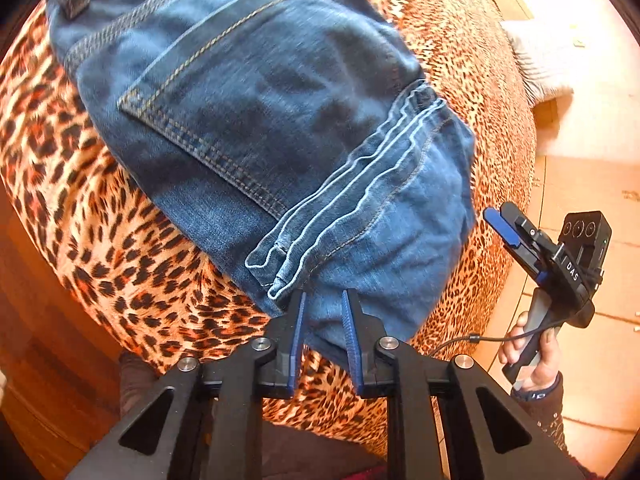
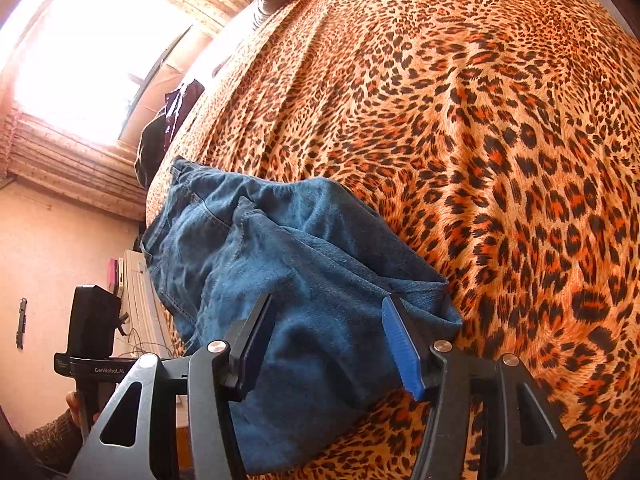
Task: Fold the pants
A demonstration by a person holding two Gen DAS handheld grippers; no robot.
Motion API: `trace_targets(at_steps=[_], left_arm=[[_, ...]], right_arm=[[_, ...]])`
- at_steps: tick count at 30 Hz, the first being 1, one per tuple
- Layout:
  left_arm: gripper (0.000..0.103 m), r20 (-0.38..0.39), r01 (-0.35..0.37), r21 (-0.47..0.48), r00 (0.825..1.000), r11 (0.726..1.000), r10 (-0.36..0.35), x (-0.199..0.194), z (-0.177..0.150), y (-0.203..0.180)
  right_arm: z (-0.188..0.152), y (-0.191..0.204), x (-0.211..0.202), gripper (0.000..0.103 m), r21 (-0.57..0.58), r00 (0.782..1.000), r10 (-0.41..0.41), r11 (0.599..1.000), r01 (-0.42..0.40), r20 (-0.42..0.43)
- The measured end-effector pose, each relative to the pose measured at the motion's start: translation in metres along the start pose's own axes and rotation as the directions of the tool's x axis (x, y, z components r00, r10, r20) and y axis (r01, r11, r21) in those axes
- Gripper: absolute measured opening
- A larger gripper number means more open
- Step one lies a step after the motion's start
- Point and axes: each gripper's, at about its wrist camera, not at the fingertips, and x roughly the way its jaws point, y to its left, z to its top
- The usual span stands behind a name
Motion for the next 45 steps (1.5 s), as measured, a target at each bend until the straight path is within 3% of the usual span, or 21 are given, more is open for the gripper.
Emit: trace_targets(at_steps=[1,2,3,5,9,14,18,21,22,24,27,30,32,35,39,41,45], left_arm=[[0.025,0.004,-0.013,0.029,1.000,0.999,0.013,-0.010,0.003,-0.002],[0.038,0.013,-0.025,0.054,1.000,0.998,0.024,-0.019,0.007,-0.004],[0.059,0.025,-0.037,0.067,0.999,0.997,0.036,-0.028,0.012,-0.004],[0.074,0.064,-0.044,0.076,0.997,0.996,0.039,-0.049,0.025,-0.004],[0.077,0.068,-0.014,0.122,0.998,0.992,0.006,-0.077,0.062,-0.011],[0.082,0.059,-0.059,0.233,0.997,0.971,0.047,-0.120,0.155,-0.004],[0.086,-0.043,-0.078,0.386,0.994,0.919,0.103,-0.104,0.237,-0.015],[0.087,-0.159,-0.075,0.475,0.973,0.877,0.170,-0.066,0.295,-0.031],[0.087,-0.204,-0.059,0.491,0.962,0.869,0.181,-0.056,0.310,-0.032],[0.087,-0.313,-0.012,0.555,0.923,0.832,0.222,-0.031,0.334,-0.038],[0.087,-0.360,-0.016,0.697,0.857,0.717,0.369,0.005,0.349,-0.056],[0.087,-0.390,0.026,0.793,0.789,0.609,0.475,0.038,0.347,-0.073],[0.087,-0.395,0.047,0.833,0.748,0.551,0.533,0.056,0.340,-0.081],[0.087,-0.420,0.104,0.861,0.696,0.498,0.582,0.071,0.322,-0.088],[0.089,-0.414,0.142,0.890,0.654,0.434,0.633,0.081,0.304,-0.089],[0.089,-0.381,0.151,0.915,0.631,0.375,0.676,0.088,0.297,-0.088],[0.090,-0.349,0.203,0.937,0.561,0.284,0.750,0.103,0.293,-0.088]], right_arm=[[-0.002,0.003,-0.010,0.058,0.011,1.000,0.011,1.000,-0.012,0.027],[-0.005,0.005,-0.019,0.061,0.025,0.998,0.025,0.999,-0.027,0.052],[-0.008,0.006,-0.027,0.062,0.040,0.997,0.038,0.998,-0.041,0.074],[-0.016,0.008,-0.040,0.066,0.075,0.992,0.052,0.995,-0.061,0.116],[-0.039,0.014,-0.053,0.067,0.154,0.981,0.072,0.983,-0.101,0.181],[-0.067,0.025,-0.055,0.070,0.259,0.958,0.063,0.956,-0.139,0.280],[-0.083,0.046,-0.037,0.071,0.375,0.933,0.009,0.914,-0.154,0.361],[-0.097,0.072,-0.013,0.072,0.495,0.915,-0.074,0.857,-0.146,0.397],[-0.104,0.082,-0.003,0.072,0.554,0.910,-0.107,0.819,-0.148,0.401],[-0.118,0.103,0.020,0.073,0.634,0.895,-0.100,0.740,-0.225,0.434],[-0.132,0.143,0.055,0.073,0.713,0.884,-0.129,0.649,-0.267,0.448],[-0.143,0.179,0.090,0.073,0.750,0.878,-0.108,0.575,-0.327,0.466],[-0.147,0.197,0.113,0.073,0.768,0.887,-0.094,0.546,-0.334,0.452],[-0.150,0.218,0.138,0.073,0.781,0.894,-0.082,0.526,-0.336,0.440],[-0.152,0.231,0.167,0.081,0.781,0.882,-0.036,0.484,-0.395,0.469],[-0.157,0.236,0.181,0.081,0.781,0.862,-0.016,0.433,-0.450,0.506],[-0.160,0.241,0.210,0.083,0.770,0.815,-0.022,0.343,-0.538,0.580]])
